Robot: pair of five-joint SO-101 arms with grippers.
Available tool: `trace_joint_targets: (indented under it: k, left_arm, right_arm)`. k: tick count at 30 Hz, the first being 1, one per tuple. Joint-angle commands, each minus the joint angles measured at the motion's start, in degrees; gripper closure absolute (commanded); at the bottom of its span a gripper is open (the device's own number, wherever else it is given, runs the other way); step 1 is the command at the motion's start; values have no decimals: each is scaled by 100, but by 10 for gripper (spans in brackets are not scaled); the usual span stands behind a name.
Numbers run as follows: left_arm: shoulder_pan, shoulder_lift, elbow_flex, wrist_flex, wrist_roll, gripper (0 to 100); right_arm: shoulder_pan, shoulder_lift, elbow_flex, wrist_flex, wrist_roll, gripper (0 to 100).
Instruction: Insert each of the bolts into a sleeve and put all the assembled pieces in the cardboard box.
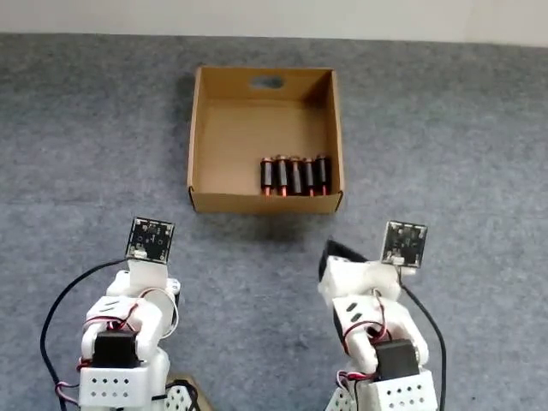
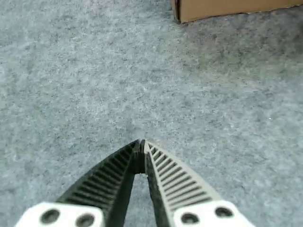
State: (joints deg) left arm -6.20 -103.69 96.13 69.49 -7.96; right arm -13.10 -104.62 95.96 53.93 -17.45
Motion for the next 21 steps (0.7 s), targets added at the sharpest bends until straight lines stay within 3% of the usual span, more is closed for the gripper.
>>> trace_joint_targets:
  k: [1, 3, 21]
  left_arm:
    - [-57, 4, 110, -79, -44, 971]
    - [-57, 4, 110, -79, -44, 971]
    - [-57, 4, 110, -79, -44, 971]
  right_arm:
    - [119, -66, 778, 1244, -35, 993]
    - [127, -57, 769, 1798, -62, 993]
    - [145, -48, 769, 1754, -44, 993]
